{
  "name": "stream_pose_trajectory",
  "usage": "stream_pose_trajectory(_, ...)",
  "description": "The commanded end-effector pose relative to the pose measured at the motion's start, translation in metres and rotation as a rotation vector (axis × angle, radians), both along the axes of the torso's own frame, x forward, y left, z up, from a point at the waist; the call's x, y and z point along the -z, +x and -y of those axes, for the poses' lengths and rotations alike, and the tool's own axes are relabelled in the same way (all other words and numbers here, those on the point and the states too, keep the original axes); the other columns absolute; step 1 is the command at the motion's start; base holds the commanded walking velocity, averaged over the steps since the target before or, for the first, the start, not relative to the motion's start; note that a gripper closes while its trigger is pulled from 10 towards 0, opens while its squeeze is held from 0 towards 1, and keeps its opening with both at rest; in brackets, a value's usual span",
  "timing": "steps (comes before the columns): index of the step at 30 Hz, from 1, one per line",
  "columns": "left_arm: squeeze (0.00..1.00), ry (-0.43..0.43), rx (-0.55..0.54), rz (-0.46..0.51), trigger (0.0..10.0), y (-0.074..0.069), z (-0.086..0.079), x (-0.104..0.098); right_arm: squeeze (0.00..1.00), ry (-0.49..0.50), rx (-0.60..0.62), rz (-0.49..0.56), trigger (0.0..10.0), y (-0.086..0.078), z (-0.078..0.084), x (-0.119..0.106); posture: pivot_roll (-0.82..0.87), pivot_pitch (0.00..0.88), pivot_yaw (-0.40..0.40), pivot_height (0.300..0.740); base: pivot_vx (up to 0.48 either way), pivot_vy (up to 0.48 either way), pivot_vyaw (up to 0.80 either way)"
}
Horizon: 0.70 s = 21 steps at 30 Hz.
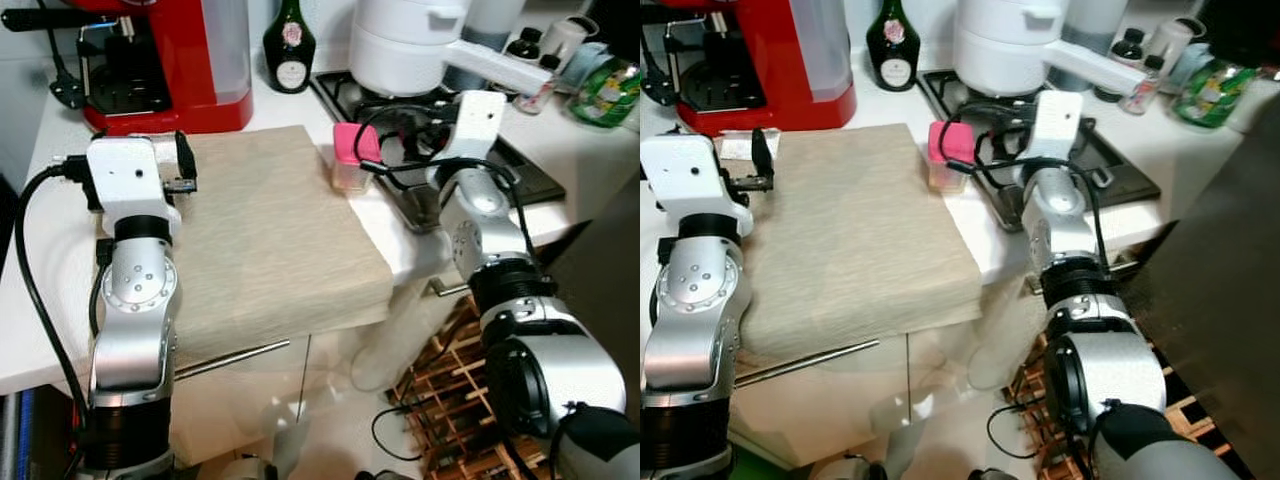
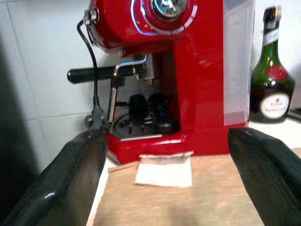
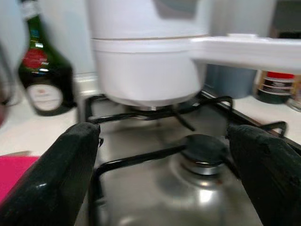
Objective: Restocking fridge
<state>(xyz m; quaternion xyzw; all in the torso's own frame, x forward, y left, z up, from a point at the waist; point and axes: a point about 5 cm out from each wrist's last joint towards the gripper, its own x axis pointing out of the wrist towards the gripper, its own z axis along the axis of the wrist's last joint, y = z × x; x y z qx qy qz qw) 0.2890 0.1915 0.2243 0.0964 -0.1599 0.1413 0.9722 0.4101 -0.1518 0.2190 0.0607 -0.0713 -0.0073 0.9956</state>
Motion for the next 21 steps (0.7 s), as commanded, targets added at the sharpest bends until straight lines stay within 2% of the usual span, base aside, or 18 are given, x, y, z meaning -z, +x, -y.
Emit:
stream_pose_trajectory(1,0.0,0.008,0.013,-0.012,10.0,-0.003,0.002,-0.001,0.03,0.018,0.042,0.024,10.0,0.002,0.01,-0.008,0.17,0.159,-0.032,0.74,0.0,0.0,0.0)
stream_pose_trajectory(4,0.0,0.008,0.017,-0.025,10.0,-0.006,0.002,0.0,0.03,0.035,0.046,0.006,10.0,0.003,0.013,-0.008,0.17,0.164,-0.031,0.74,0.0,0.0,0.0)
stream_pose_trajectory(5,0.0,0.007,0.022,-0.04,10.0,-0.009,0.003,0.002,0.04,0.065,0.029,-0.033,10.0,0.006,0.015,-0.006,0.17,0.17,-0.03,0.74,0.0,0.0,0.0)
stream_pose_trajectory(16,0.0,-0.011,0.01,-0.075,10.0,-0.013,0.003,0.004,0.04,-0.012,-0.044,-0.195,10.0,0.009,0.012,0.007,0.16,0.189,-0.051,0.74,0.0,0.0,0.0)
stream_pose_trajectory(21,0.0,-0.017,0.002,-0.086,10.0,-0.014,0.003,0.006,0.04,-0.042,-0.052,-0.187,10.0,0.011,0.012,0.0,0.17,0.19,-0.06,0.74,0.0,0.0,0.0)
